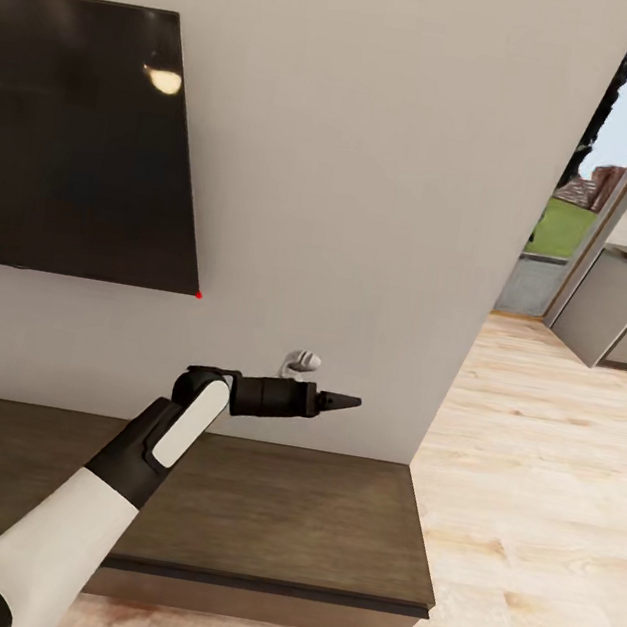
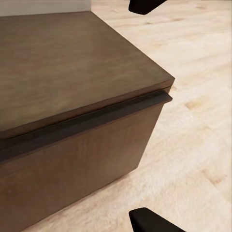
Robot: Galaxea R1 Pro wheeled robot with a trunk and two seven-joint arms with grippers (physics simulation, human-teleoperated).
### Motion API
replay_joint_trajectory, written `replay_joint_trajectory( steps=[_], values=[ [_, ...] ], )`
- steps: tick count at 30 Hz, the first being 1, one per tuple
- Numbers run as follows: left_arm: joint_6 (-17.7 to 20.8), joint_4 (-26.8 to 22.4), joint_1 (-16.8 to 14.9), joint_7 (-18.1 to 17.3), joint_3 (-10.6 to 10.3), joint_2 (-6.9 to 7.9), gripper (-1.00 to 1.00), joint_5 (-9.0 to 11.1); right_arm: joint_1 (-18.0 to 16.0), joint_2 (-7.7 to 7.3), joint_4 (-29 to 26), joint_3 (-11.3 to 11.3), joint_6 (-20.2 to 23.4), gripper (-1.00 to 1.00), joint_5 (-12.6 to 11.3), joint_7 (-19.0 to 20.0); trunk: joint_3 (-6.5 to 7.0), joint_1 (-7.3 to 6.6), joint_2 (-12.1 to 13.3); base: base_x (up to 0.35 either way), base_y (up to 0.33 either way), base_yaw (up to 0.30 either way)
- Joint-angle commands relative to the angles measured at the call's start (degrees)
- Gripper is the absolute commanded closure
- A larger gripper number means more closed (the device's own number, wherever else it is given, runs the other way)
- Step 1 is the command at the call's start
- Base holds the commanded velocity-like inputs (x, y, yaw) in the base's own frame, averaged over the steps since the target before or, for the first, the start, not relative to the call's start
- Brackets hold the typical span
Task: Place each of the two pumpkins and all three candles from the living room inside a cabinet in the living room (use any cabinet), then make sure every cabinet is closed, and position the cauldron so it is next to a table in the living room.
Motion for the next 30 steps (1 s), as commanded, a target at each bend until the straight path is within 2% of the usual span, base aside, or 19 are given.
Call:
replay_joint_trajectory(
  steps=[1,11,19,30],
  values=[
    [0.00,0.11,0.05,0.01,-0.01,-0.02,-1.00,0.02,0.00,-0.02,0.00,0.00,0.00,-1.00,0.01,-0.01,0.00,0.00,0.00,0.000,0.000,0.000],
    [-0.18,0.15,0.40,-0.14,-0.08,-0.05,-1.00,0.08,0.00,-0.21,0.00,0.09,-0.02,-1.00,0.02,-0.02,0.00,0.00,0.00,0.000,0.000,0.000],
    [-0.39,0.32,0.46,-0.17,0.03,0.08,-1.00,0.08,0.00,-0.15,0.00,0.25,-0.16,-1.00,0.28,-0.08,0.00,0.00,0.00,-0.273,0.000,0.000],
    [-0.53,0.22,0.66,-0.32,0.10,0.47,-1.00,0.10,0.00,-0.15,0.00,0.25,-0.23,-1.00,0.28,-0.10,-0.18,0.22,-0.40,-0.022,0.000,0.000]
  ],
)
